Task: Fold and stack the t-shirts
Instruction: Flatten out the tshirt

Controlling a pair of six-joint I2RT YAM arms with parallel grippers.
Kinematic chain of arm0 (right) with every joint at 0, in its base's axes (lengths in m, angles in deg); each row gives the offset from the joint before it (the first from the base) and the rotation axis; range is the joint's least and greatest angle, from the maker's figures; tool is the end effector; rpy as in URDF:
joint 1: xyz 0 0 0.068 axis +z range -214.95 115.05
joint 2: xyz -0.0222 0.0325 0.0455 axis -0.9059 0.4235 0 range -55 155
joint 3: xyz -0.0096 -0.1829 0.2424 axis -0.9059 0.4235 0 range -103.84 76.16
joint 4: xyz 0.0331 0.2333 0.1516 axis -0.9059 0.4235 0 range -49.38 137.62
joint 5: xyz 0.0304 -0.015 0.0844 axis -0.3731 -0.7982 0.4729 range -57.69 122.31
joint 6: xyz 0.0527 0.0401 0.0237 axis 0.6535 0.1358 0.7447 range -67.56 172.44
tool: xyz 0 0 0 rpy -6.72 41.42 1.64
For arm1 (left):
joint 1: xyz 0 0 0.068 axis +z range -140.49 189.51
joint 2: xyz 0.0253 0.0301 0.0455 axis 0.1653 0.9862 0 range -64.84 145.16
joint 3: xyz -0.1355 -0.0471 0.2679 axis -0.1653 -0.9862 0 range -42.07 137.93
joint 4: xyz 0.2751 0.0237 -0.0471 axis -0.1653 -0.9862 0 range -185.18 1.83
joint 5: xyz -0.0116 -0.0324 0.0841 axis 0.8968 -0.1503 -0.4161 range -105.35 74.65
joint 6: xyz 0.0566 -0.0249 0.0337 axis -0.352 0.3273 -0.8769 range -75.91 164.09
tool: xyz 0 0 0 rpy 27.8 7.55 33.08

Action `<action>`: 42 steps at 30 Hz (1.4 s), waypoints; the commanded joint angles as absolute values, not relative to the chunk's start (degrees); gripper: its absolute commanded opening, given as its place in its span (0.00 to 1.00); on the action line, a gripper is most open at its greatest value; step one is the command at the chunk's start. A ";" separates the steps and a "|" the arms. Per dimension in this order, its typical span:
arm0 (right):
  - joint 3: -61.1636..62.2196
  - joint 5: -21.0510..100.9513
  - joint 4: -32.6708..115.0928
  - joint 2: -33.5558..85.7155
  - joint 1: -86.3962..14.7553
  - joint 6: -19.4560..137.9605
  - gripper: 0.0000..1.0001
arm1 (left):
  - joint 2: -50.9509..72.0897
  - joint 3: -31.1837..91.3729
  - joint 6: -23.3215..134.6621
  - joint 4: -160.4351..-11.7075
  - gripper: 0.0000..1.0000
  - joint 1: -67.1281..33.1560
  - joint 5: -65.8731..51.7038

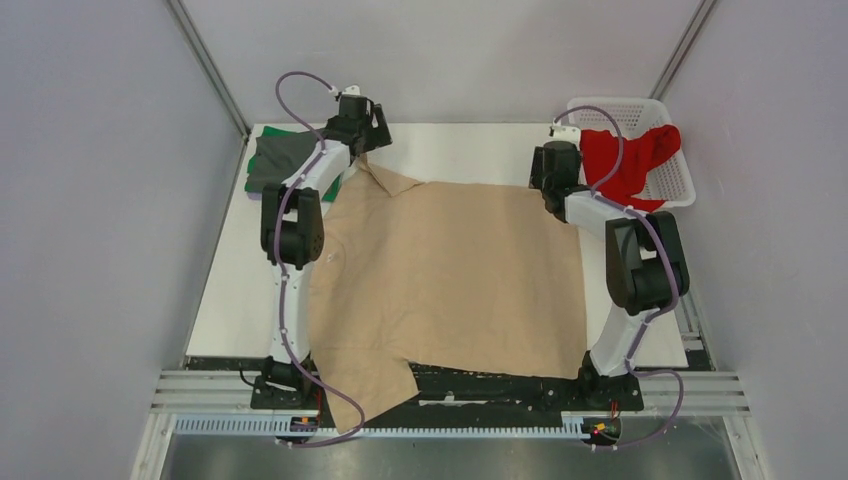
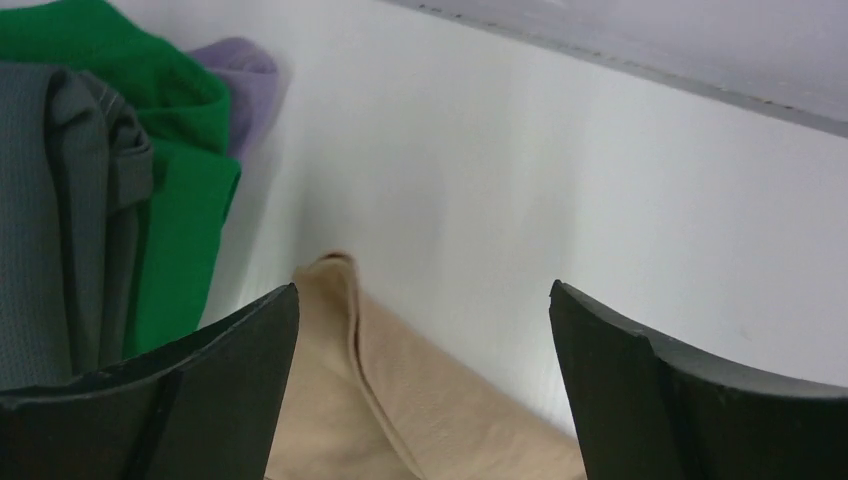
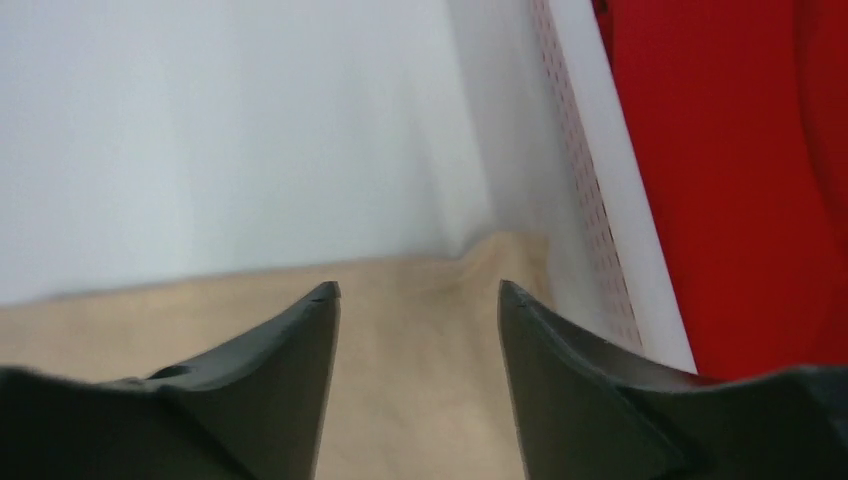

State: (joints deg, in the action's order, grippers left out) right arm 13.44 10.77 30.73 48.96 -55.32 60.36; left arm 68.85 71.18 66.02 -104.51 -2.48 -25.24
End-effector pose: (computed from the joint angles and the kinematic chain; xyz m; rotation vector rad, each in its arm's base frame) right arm 0.4365 0.0526 0.2049 0.1906 2.0741 -0.2118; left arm 0.5872 -0.1146 0.2131 -0.2860 2.1862 -0.1397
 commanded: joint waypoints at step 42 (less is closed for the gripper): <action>35.47 29.48 29.97 32.91 -51.53 61.21 0.98 | 67.88 60.82 87.25 -94.06 1.00 -5.56 -6.80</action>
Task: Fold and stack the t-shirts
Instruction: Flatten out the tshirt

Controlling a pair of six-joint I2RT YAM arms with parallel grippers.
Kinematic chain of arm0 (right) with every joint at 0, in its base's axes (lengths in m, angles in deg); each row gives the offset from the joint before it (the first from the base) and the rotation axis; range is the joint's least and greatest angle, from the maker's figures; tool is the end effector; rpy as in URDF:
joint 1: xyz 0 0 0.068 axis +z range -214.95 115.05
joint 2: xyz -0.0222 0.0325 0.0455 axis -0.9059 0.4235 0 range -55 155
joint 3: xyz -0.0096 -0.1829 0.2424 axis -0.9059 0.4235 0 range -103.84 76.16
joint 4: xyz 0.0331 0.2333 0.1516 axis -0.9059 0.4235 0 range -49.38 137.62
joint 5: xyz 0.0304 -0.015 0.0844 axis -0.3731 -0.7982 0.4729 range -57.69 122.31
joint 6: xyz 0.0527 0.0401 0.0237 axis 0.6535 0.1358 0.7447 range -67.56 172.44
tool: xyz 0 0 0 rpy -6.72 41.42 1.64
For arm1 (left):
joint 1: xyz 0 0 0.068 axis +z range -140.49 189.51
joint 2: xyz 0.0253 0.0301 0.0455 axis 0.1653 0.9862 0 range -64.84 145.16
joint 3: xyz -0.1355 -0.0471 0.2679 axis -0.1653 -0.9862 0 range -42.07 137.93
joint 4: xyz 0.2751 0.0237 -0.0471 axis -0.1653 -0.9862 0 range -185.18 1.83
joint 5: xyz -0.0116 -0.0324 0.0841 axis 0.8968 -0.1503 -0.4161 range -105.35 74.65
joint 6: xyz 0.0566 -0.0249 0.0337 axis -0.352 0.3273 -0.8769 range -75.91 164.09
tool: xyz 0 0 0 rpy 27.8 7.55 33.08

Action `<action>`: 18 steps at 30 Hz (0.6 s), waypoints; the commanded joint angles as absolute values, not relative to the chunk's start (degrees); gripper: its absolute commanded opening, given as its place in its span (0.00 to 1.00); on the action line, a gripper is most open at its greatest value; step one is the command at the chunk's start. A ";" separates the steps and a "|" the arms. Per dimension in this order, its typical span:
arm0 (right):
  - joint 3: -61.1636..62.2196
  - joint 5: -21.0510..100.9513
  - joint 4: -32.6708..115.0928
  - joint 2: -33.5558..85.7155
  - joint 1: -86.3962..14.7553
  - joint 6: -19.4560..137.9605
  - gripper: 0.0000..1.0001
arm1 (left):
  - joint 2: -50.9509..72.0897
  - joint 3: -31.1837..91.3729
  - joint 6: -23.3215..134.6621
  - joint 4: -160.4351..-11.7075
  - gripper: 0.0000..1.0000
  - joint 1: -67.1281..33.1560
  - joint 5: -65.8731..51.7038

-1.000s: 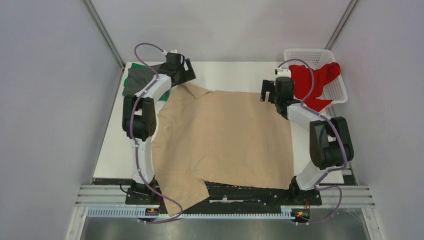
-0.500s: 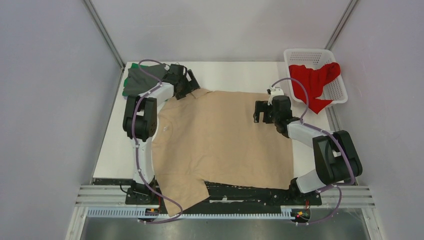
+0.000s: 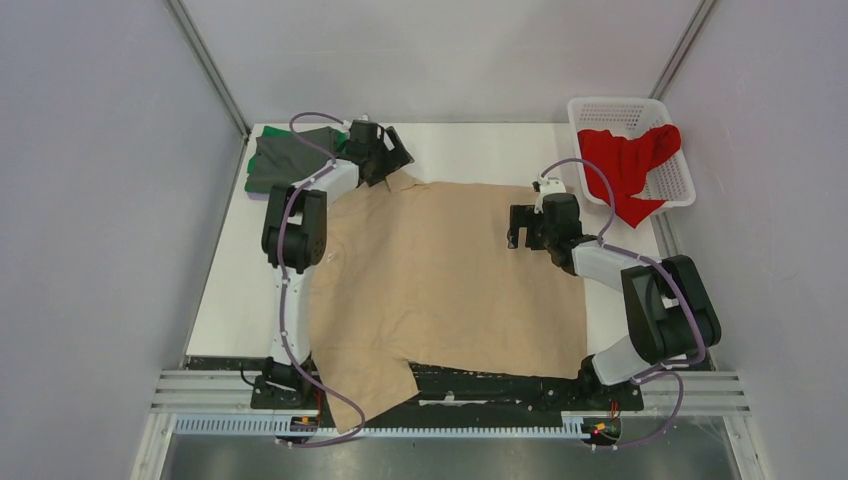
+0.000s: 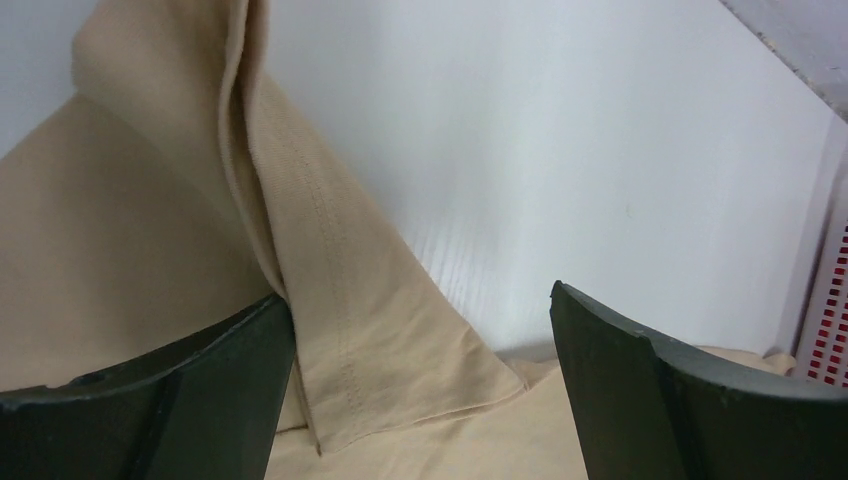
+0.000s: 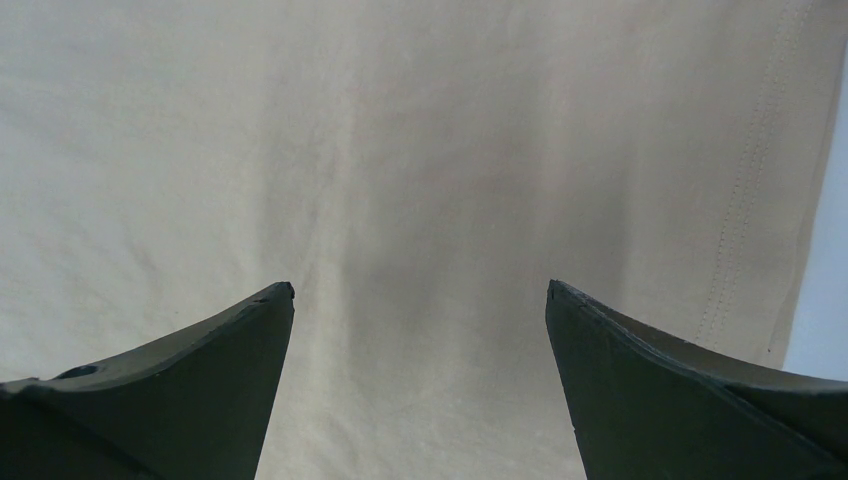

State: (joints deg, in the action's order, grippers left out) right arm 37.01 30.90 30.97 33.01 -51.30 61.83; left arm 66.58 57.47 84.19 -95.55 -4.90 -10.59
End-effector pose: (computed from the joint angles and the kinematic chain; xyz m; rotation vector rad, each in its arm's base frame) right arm 0.3222 0.0768 0.1662 -0.0706 2.2606 0.1872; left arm 0.5549 -0.1475 0.1635 -0.4718 2.2753 -0.5904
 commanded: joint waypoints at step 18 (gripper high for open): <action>33.40 28.33 31.90 32.63 -51.54 61.91 0.98 | 88.59 101.10 98.89 -100.84 1.00 -9.56 -12.48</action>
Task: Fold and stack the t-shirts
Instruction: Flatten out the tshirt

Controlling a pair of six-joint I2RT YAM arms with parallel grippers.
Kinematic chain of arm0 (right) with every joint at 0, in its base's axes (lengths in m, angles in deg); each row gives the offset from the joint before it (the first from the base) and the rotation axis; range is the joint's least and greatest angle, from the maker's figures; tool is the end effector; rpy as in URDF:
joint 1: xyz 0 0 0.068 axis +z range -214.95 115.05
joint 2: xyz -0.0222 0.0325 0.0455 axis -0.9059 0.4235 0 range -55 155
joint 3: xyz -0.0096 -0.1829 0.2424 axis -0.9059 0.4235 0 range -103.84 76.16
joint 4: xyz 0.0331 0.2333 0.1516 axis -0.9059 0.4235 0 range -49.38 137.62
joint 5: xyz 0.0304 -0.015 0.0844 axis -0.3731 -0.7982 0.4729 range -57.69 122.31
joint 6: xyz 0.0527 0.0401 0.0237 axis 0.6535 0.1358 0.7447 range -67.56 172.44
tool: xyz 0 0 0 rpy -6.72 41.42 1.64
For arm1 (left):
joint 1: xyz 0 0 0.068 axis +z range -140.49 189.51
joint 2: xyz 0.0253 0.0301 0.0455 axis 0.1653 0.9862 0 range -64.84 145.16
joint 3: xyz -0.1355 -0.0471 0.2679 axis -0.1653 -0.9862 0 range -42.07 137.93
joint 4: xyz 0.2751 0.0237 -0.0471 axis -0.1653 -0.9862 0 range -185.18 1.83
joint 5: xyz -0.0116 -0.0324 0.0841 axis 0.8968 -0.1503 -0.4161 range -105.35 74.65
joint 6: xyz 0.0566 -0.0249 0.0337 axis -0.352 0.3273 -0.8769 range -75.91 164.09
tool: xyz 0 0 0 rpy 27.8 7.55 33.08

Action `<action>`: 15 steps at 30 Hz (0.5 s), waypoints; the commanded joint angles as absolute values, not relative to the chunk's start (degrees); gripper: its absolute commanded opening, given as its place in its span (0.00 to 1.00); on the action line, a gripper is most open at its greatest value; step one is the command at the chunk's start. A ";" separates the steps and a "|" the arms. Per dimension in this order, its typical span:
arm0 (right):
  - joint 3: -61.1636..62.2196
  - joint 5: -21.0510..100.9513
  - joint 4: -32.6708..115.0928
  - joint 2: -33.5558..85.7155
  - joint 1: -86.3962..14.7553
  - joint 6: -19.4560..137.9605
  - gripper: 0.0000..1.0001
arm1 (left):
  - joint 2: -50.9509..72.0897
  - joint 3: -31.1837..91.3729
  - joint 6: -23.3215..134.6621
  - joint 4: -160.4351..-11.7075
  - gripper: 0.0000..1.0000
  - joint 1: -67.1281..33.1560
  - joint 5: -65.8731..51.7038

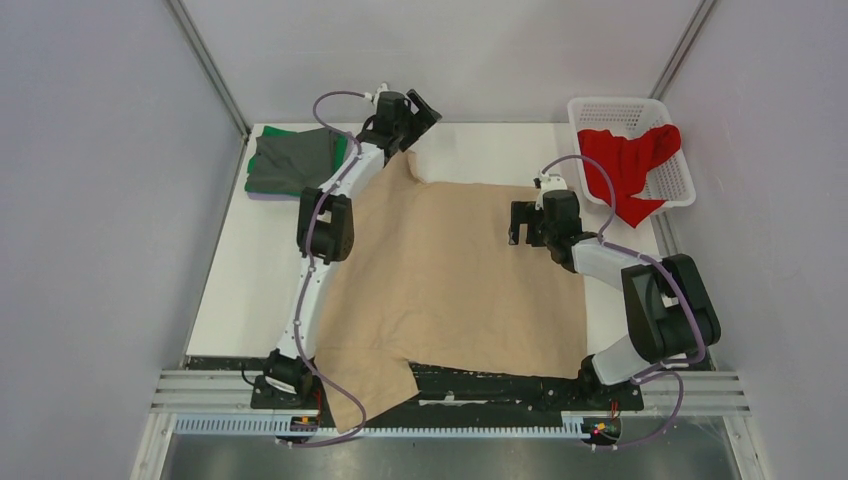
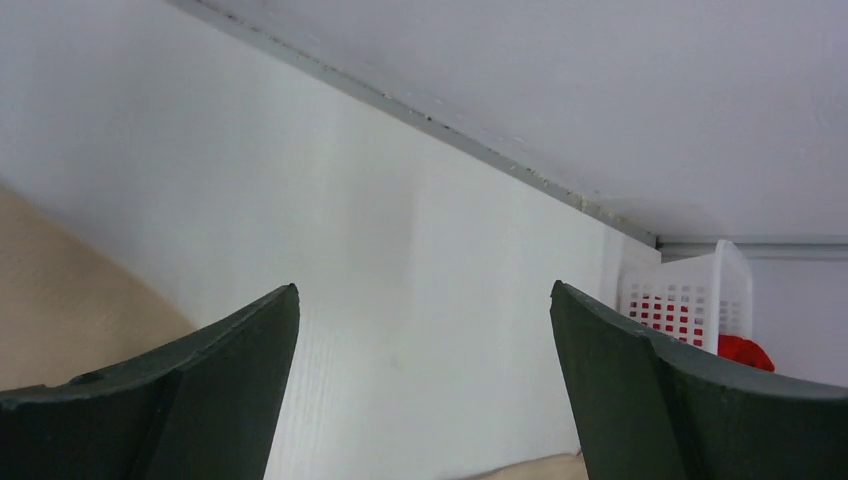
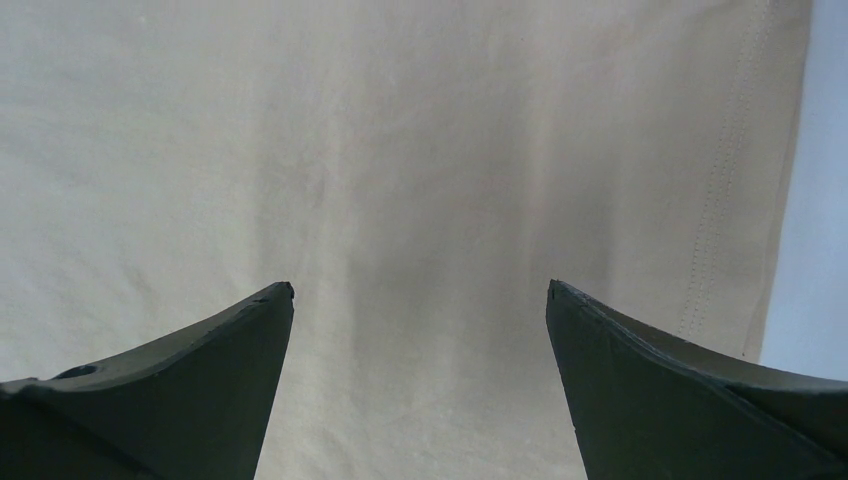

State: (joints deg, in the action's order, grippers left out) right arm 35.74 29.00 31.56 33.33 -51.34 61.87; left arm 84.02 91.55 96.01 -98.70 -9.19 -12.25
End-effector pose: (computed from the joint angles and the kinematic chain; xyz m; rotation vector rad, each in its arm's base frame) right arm 0.3273 0.0758 0.1706 -0.0507 2.2514 0.1515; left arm 0.6270 -0.2155 0.1978 -0.5719 2.0433 -0.8166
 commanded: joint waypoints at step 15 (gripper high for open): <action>36.14 26.47 34.43 28.25 -51.50 63.30 0.98 | 62.36 77.64 81.38 -112.27 1.00 -11.03 -20.68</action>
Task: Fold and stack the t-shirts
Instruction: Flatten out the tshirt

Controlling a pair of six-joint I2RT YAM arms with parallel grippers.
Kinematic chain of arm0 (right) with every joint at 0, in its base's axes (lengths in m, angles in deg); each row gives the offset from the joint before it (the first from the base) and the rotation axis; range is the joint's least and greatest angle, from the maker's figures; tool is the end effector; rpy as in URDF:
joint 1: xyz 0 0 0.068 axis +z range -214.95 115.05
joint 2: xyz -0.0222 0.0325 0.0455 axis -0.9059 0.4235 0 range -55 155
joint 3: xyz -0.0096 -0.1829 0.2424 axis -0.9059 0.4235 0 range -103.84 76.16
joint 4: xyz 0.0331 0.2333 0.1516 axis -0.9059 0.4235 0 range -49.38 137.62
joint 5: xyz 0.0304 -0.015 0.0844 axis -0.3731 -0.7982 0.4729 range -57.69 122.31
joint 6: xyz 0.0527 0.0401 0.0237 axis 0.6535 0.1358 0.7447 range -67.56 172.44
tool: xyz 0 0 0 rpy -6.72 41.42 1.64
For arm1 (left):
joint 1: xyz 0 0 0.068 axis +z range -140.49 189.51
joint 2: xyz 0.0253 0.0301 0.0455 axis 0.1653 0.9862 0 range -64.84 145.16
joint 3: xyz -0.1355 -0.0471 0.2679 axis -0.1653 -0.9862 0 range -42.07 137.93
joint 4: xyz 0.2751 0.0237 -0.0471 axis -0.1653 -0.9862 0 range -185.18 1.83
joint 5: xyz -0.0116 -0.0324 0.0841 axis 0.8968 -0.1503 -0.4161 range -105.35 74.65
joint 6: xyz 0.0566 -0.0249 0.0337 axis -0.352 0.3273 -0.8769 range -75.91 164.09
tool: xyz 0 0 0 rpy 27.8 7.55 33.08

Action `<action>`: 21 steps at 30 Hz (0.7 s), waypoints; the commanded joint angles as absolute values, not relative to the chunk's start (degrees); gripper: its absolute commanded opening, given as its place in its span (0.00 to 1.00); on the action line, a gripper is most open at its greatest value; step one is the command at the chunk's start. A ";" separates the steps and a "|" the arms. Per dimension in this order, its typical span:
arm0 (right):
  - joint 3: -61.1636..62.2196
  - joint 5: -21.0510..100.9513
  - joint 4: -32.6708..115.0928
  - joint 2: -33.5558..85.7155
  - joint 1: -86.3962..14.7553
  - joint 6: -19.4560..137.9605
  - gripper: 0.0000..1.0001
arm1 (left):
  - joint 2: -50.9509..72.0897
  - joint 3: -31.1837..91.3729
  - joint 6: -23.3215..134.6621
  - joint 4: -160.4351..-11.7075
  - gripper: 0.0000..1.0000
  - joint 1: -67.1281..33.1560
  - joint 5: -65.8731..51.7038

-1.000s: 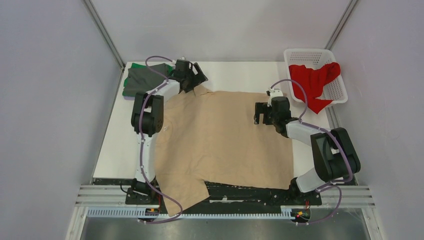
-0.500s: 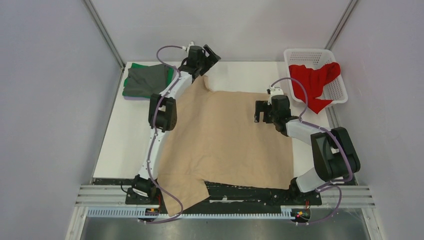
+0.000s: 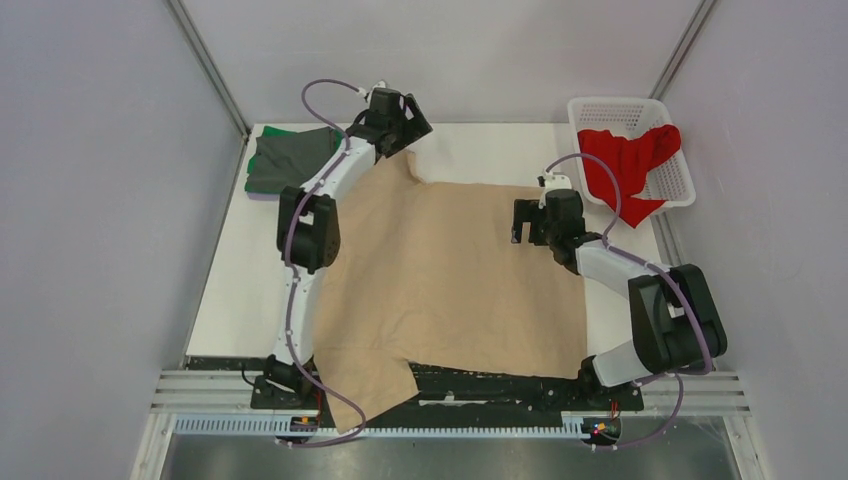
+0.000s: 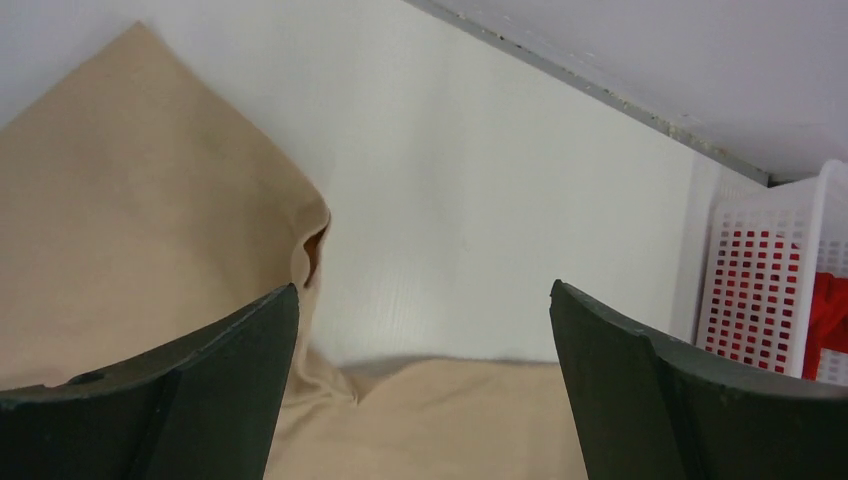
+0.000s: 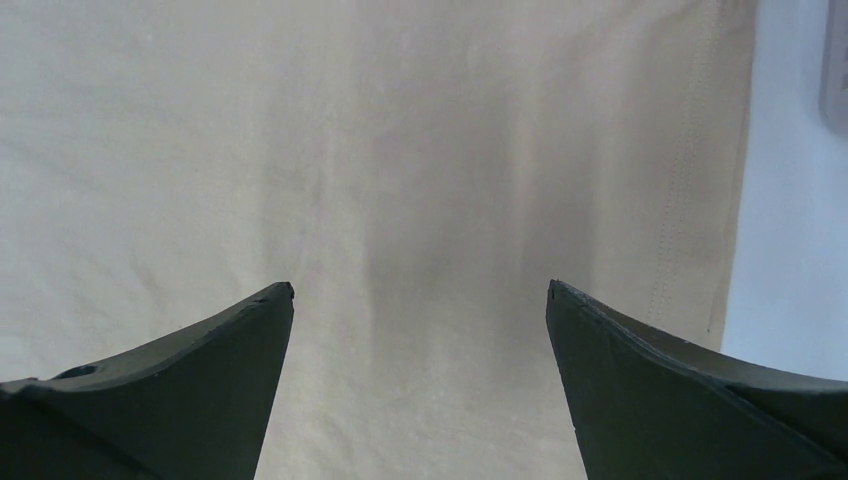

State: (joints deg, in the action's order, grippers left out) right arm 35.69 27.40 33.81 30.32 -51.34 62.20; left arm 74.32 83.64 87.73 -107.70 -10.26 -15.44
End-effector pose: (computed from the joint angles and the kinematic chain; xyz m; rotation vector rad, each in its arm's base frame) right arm 0.3214 0.0727 0.1833 -0.0281 2.2347 0.1267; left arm 0.5889 -0.2116 0.2323 -0.4592 2.1680 -0.6313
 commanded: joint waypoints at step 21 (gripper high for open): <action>40.99 22.21 34.29 22.33 -51.52 63.34 0.98 | 73.58 74.45 93.45 -100.53 1.00 -14.45 -15.63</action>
